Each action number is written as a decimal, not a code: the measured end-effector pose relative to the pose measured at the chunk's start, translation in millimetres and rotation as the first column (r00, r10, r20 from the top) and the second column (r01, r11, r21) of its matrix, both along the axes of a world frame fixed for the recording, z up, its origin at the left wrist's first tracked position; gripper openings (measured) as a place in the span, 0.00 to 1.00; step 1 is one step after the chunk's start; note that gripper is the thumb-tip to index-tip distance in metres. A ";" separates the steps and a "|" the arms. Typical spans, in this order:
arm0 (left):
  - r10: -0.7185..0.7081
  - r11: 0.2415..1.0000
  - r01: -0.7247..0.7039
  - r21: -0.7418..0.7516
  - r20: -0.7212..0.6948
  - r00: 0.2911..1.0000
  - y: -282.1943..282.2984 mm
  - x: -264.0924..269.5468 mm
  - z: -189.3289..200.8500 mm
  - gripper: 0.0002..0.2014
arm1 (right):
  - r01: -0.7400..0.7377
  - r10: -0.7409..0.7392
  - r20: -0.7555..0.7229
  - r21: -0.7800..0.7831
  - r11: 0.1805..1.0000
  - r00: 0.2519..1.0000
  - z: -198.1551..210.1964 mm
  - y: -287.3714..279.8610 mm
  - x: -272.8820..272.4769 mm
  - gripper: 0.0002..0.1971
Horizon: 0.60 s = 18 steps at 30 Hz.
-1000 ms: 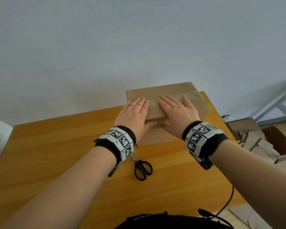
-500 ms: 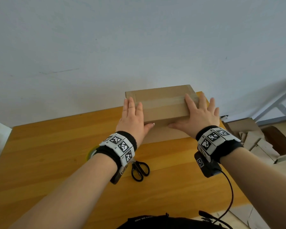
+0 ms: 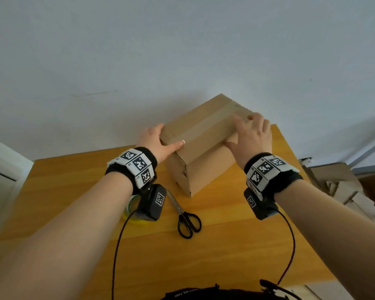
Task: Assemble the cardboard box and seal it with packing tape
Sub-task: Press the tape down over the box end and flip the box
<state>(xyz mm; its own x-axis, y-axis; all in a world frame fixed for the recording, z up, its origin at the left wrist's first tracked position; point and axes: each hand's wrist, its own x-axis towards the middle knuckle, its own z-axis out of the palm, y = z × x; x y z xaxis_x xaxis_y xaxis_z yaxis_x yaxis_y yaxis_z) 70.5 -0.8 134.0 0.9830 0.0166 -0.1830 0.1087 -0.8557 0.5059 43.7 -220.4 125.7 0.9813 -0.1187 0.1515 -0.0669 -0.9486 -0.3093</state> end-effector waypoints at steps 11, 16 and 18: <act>0.148 0.979 -0.142 -0.149 0.027 0.989 -4.6 -29.1 -0.5 0.36 | -0.100 0.215 -0.159 0.534 0.840 0.964 1.1 26.5 -13.0 0.34; 0.113 0.992 -0.112 -0.054 0.026 0.993 -10.4 -37.8 1.2 0.38 | -0.133 0.269 -0.194 0.522 0.842 0.943 -10.6 29.9 -8.3 0.50; 0.102 0.992 -0.101 -0.069 0.015 0.995 -10.3 -39.2 1.0 0.38 | -0.111 0.280 -0.201 0.594 0.797 0.939 -12.0 27.5 -4.9 0.44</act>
